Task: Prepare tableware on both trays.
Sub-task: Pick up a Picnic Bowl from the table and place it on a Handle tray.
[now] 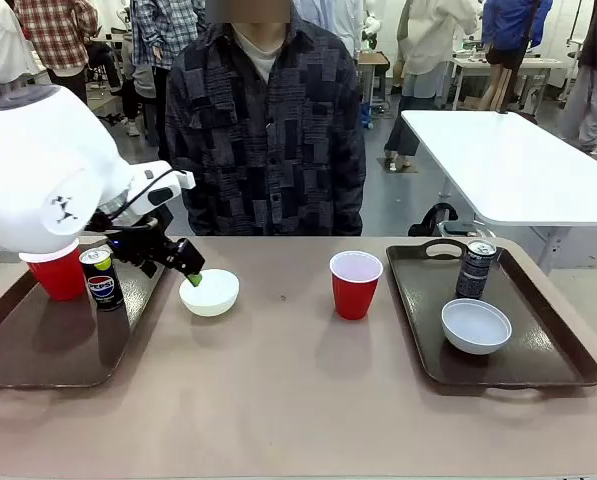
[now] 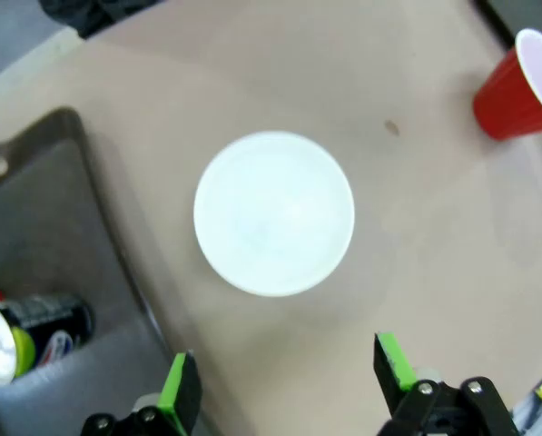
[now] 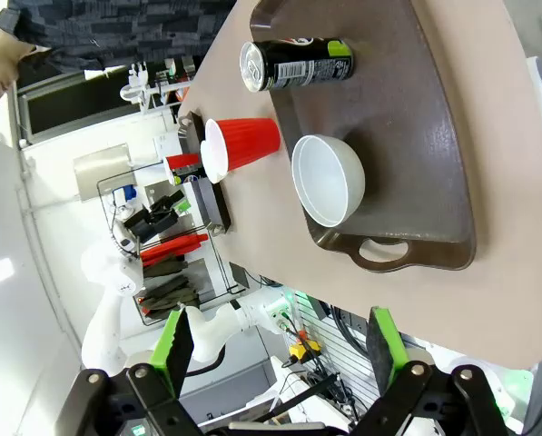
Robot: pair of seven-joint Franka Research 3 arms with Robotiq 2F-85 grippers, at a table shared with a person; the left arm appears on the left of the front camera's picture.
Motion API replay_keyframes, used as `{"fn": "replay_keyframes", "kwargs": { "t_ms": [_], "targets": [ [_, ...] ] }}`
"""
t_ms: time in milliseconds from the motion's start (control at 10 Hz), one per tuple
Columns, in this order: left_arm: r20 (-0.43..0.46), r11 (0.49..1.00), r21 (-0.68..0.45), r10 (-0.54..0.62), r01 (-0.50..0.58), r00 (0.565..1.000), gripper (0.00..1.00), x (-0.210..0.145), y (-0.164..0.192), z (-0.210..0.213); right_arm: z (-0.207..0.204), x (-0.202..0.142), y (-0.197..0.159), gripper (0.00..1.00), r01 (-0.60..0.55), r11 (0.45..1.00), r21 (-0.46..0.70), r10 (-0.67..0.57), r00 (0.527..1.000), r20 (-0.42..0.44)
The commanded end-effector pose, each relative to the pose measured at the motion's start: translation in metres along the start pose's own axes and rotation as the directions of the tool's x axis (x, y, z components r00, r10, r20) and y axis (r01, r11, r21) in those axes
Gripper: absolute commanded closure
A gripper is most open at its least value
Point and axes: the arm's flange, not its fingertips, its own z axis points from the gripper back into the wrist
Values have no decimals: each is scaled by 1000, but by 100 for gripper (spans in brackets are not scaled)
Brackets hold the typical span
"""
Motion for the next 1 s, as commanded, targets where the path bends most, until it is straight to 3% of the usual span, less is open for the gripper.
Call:
{"fn": "replay_keyframes", "kwargs": {
  "t_ms": [0,400,500,900],
  "targets": [
    [42,997,60,37,-40,998,0,21,-8,-18,-1,-2,-1,0,1,1000,4,-1,1000,1],
    [63,952,265,143,-154,988,0,28,-13,-32,-1,-2,-1,0,1,1000,4,-1,1000,1],
    [52,995,94,36,-41,998,0,24,5,-31,-1,-2,-1,0,1,1000,4,-1,1000,1],
    [52,995,94,36,-41,998,0,24,5,-31,-1,-2,-1,0,1,1000,4,-1,1000,1]
  ]
}}
